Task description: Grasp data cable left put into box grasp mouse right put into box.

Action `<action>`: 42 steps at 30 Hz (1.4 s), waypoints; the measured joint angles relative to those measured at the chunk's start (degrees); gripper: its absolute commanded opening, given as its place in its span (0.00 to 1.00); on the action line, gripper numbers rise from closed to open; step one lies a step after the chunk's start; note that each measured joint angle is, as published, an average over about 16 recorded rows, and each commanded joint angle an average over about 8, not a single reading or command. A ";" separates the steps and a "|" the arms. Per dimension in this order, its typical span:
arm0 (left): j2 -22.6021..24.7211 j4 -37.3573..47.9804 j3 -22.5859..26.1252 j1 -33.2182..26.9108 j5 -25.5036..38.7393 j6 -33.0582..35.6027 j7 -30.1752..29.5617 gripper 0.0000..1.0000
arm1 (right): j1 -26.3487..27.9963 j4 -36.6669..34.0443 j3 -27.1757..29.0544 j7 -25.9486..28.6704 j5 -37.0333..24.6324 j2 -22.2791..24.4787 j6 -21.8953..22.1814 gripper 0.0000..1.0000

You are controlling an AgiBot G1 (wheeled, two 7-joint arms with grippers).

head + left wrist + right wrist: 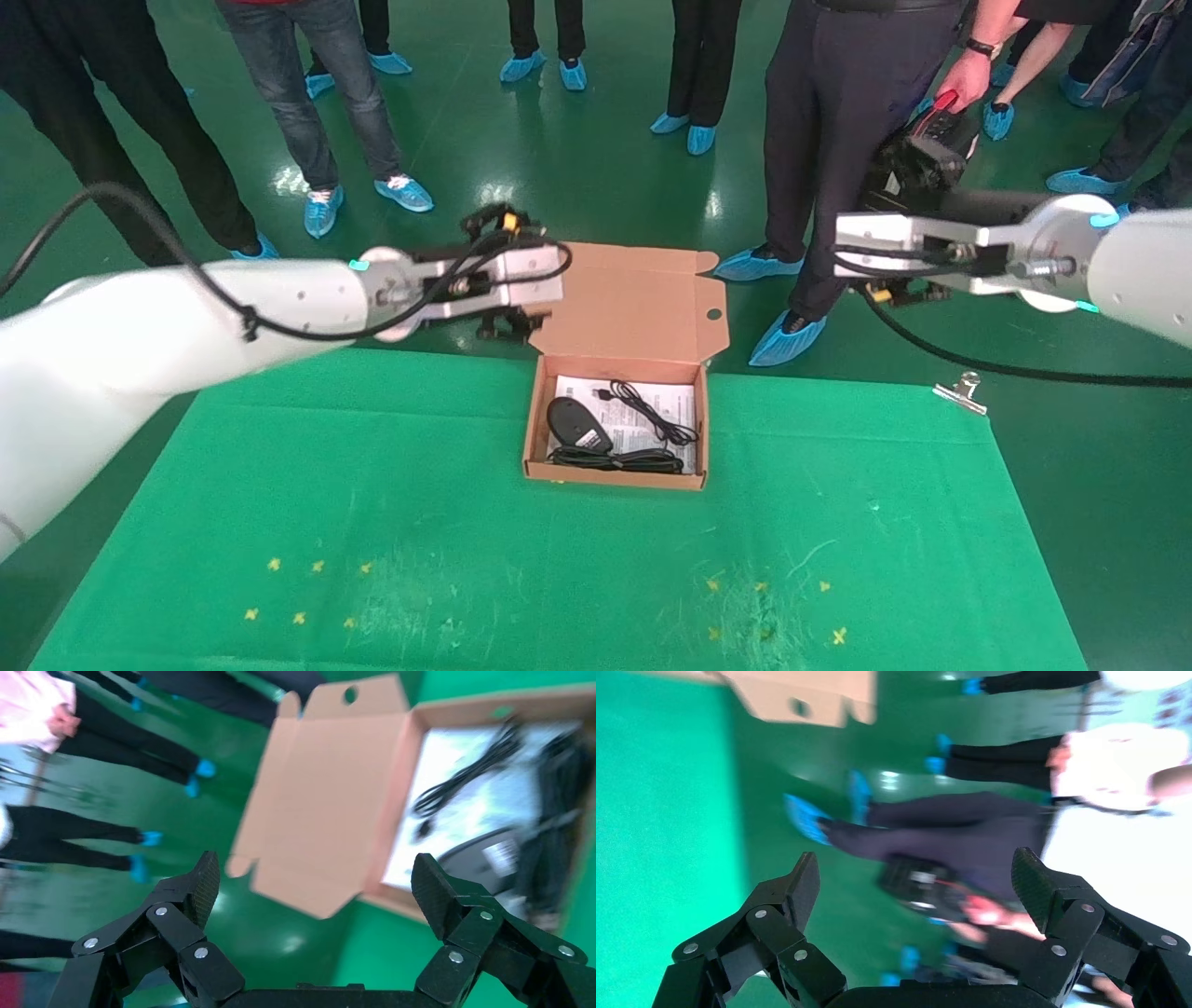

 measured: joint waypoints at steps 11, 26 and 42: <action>-6.99 -6.09 -9.58 6.60 -10.27 11.30 -2.20 1.00 | -8.83 -0.06 12.76 -5.63 16.42 1.59 -10.25 1.00; -14.87 -12.95 -20.38 14.03 -21.84 24.04 -4.67 1.00 | -18.90 -0.12 27.31 -12.03 35.11 3.39 -21.94 1.00; -21.71 -18.91 -29.76 20.49 -31.90 35.10 -6.82 1.00 | -27.65 -0.18 39.95 -17.59 51.35 4.96 -32.09 1.00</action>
